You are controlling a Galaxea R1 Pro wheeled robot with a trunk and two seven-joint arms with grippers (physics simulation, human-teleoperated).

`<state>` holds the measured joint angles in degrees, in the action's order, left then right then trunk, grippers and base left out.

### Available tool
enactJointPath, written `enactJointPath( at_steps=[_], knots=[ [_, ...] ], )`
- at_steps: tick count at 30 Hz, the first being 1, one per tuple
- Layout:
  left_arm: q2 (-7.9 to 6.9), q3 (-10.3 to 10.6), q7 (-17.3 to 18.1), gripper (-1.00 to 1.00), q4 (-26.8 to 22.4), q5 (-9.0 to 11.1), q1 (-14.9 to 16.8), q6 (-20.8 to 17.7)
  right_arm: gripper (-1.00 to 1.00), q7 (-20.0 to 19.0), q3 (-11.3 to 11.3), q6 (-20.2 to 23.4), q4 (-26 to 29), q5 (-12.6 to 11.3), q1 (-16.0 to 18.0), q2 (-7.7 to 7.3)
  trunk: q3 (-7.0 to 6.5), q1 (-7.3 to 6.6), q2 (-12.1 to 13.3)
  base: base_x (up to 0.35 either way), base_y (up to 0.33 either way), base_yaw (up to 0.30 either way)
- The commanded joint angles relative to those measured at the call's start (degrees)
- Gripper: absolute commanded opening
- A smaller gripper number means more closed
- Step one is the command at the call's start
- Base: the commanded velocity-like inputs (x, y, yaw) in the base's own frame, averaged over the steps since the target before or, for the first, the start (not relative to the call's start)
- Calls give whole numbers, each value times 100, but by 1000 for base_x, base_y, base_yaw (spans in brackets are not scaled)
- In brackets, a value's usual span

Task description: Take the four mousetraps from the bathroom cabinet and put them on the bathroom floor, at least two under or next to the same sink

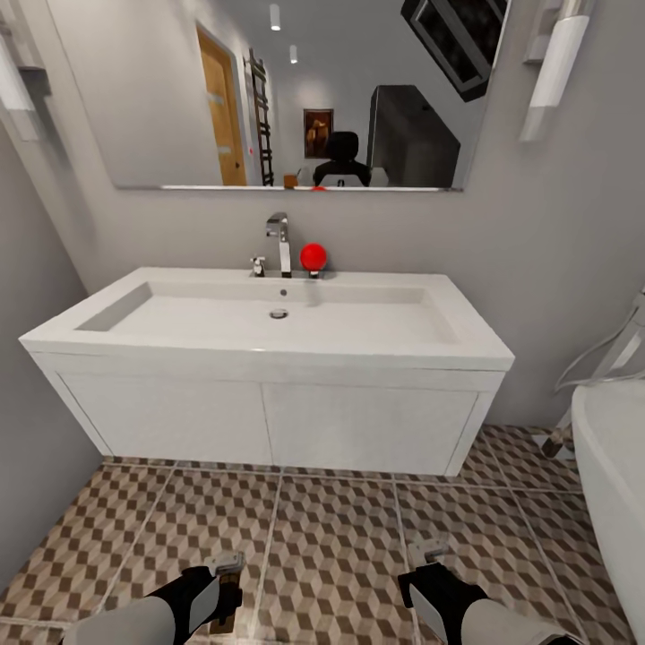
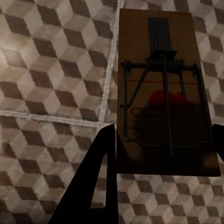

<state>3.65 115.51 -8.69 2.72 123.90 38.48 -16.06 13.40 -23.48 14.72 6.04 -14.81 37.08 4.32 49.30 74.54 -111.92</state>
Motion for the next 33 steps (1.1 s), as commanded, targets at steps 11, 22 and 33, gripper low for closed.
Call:
enactJointPath(
  at_steps=[11,22,33],
  knots=[
    [27,77,-22,-100,-41,33,2,-29,-100,-99,-52,-478,14,-12,-29,-27,203,241,-445,0,0,0],
    [186,190,-14,-100,-67,-58,154,168,-100,-599,-13,-2036,21,1022,-29,46,400,483,-886,0,0,0],
    [345,191,613,-100,-78,-62,1025,878,-100,-600,32,-1921,24,1016,-16,113,598,725,-1327,0,0,0]
  ],
)
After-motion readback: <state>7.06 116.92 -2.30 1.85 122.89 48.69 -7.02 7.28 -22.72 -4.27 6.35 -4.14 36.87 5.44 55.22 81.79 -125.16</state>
